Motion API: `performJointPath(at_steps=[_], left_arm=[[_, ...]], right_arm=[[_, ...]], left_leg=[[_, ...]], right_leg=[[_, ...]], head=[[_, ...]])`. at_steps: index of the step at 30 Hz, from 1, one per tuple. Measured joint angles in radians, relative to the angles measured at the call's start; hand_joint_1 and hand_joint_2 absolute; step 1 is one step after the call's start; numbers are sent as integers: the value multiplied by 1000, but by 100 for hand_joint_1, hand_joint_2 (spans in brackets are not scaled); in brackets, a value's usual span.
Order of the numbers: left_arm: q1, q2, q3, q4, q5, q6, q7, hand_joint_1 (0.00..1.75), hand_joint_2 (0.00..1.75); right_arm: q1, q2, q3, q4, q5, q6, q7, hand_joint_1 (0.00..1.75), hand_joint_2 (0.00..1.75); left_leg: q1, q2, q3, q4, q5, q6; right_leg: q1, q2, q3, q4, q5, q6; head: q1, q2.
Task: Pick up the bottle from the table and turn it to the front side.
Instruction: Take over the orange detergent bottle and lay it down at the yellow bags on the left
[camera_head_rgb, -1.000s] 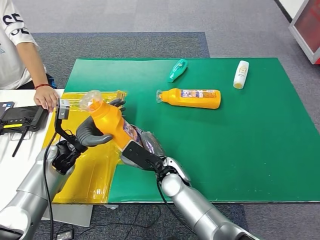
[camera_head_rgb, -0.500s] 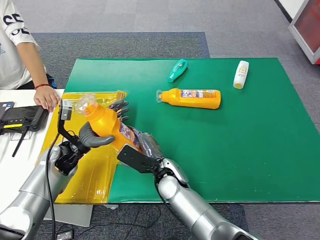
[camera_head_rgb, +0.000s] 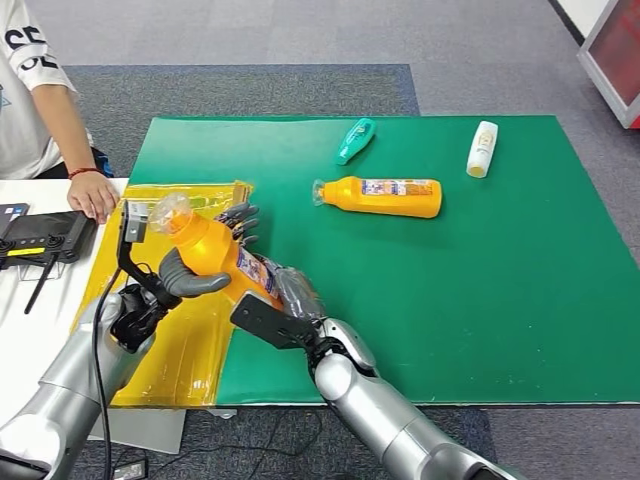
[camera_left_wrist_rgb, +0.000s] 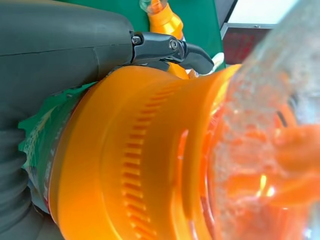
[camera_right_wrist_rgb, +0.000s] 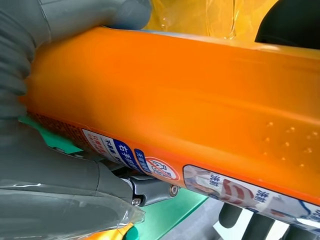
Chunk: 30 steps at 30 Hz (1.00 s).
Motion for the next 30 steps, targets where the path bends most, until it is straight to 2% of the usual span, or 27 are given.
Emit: performJointPath(at_steps=[3,7,30], left_arm=[[-2,2,-1,3,-11,1,-1,0,175],[-4,5,-3,5,-38,2,-13,175,175],[-6,13,-14,6,-59,5,-38,175,175]], right_arm=[[-1,0,1,3,0,1,1,175,175],[-1,0,1,6,0,2,2,175,175],[-3,5,9,13,-1,10,2,175,175]], left_leg=[[0,0,0,0,0,0],[0,0,0,0,0,0],[0,0,0,0,0,0]], right_leg=[[0,0,0,0,0,0],[0,0,0,0,0,0],[0,0,0,0,0,0]], head=[[0,0],[0,0],[0,0]])
